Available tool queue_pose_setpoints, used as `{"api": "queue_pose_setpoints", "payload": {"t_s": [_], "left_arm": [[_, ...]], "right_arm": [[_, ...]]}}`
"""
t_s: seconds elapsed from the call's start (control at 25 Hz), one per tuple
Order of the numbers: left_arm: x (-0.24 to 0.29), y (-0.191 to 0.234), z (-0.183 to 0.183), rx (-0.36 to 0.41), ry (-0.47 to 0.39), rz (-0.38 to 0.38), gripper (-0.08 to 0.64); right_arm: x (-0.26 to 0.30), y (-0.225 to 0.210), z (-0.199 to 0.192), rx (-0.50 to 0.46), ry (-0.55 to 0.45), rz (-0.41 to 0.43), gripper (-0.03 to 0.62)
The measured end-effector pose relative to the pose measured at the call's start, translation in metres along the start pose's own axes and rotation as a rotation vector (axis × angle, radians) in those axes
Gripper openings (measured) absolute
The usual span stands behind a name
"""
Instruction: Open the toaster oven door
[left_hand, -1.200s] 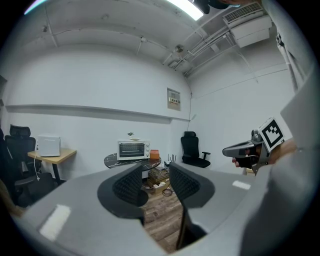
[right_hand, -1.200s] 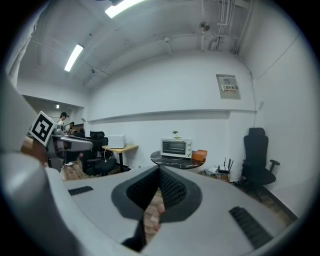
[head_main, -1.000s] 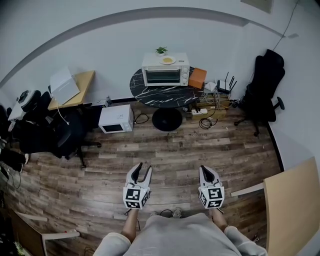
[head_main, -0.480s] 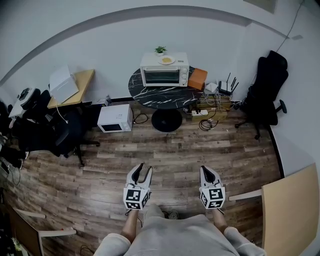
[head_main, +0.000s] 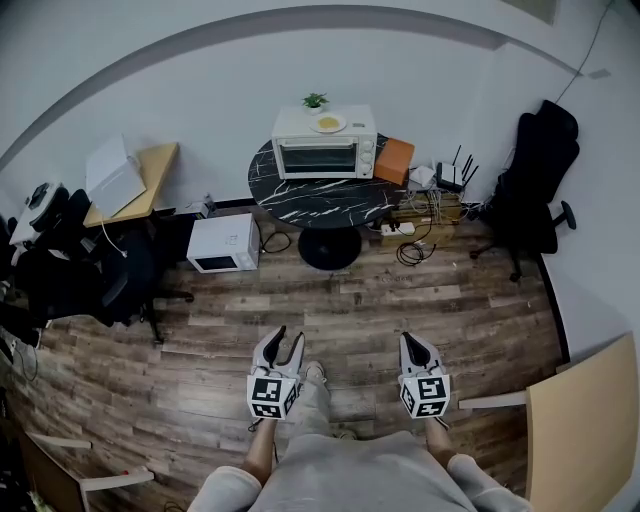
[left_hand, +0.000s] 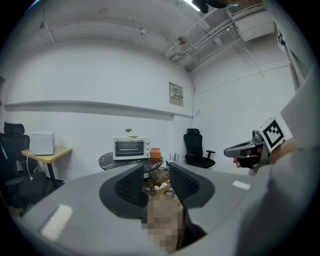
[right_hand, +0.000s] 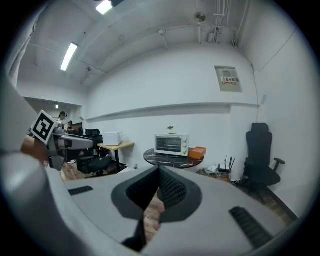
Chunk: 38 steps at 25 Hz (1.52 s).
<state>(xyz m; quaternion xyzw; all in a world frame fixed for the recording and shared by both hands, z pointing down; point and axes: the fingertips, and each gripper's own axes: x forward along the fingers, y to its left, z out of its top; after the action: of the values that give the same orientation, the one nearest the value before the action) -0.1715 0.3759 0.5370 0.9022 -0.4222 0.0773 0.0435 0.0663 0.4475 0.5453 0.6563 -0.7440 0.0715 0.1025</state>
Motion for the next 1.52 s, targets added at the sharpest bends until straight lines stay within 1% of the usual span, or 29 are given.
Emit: {"api": "queue_pose_setpoints", "payload": {"t_s": [0.28,0.48,0.76,0.92,1.2,1.52], "left_arm": [[0.068,0.04,0.007,-0.001,0.007,-0.037,0.156],[0.111,0.082,0.015,-0.008,0.02,-0.055,0.156],[0.176,0.142,0.038,-0.007,0.007,-0.073,0.156],[0.208,0.167,0.046,0.0,0.006,-0.093,0.156],[0.253,0.197,0.055,0.004,-0.005,-0.128,0.156],[0.284,0.209,0.052,-0.001,0.016,-0.15,0.155]], "right_arm": [[0.075,-0.017,0.017,0.001,0.016,-0.024,0.012],[0.132,-0.016,0.036,0.001,0.032,-0.029,0.012],[0.207,-0.024,0.065,-0.004,0.039,-0.053,0.012],[0.243,-0.028,0.078,-0.005,0.04,-0.068,0.012],[0.29,-0.033,0.083,-0.006,0.052,-0.086,0.012],[0.319,-0.042,0.083,-0.006,0.077,-0.088,0.012]]}}
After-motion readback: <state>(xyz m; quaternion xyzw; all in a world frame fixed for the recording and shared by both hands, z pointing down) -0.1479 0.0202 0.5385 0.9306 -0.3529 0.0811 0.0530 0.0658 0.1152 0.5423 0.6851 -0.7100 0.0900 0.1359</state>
